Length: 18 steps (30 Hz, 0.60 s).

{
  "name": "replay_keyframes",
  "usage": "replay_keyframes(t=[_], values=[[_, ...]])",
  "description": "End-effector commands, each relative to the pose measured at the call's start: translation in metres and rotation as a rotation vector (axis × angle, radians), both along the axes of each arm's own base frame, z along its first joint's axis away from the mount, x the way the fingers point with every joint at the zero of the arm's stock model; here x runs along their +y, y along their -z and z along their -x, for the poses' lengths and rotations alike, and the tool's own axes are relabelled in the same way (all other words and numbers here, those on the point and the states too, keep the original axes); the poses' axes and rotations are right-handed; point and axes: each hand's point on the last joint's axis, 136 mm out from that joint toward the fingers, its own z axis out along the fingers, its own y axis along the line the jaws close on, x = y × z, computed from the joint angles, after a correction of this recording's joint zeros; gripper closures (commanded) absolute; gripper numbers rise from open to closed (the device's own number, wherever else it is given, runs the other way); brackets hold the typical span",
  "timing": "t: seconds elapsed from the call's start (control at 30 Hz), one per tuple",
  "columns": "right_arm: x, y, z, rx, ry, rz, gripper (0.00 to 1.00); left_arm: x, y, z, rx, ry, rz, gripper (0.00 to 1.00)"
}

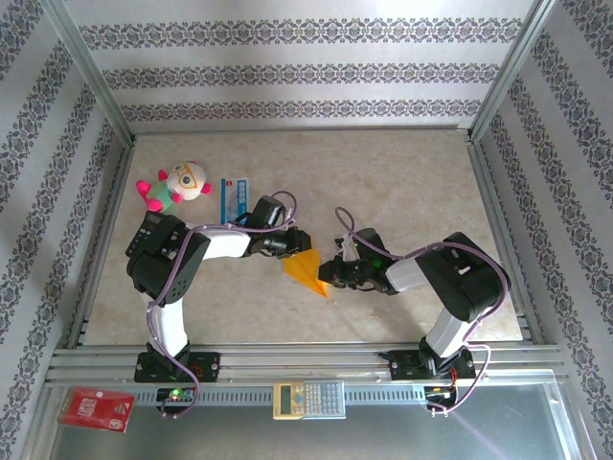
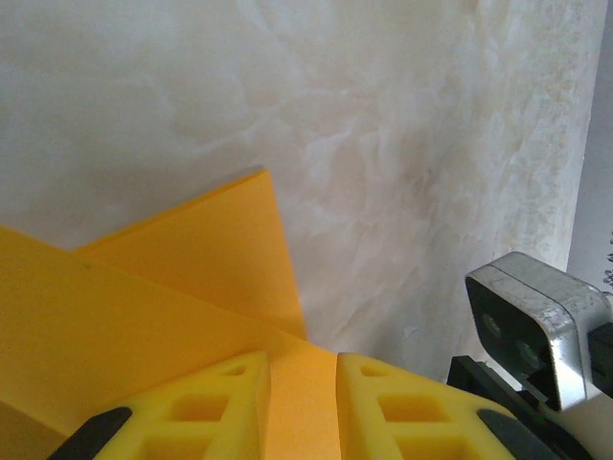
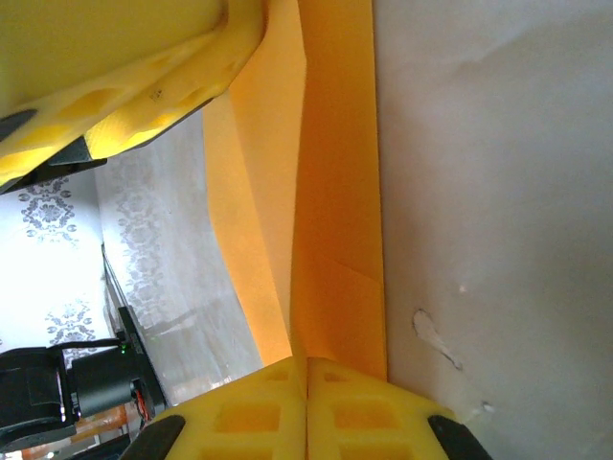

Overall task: Fold a paper plane with a square sheet of paper (pick it up from the middle)
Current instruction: Fourth fold the wing at the center of the table.

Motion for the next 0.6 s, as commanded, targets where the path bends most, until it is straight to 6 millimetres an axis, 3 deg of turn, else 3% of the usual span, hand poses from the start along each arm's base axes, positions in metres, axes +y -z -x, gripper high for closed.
replay_keyframes(t=[0.0, 0.57], values=[[-0.0073, 0.0322, 0.0018, 0.031, 0.033, 0.11, 0.92, 0.014, 0.0221, 0.0088, 0.05, -0.004, -0.056, 0.74], [-0.0085, 0.0337, 0.0022, 0.035, 0.04, 0.114, 0.89, 0.0227, 0.0204, 0.0139, 0.052, -0.021, -0.044, 0.74]])
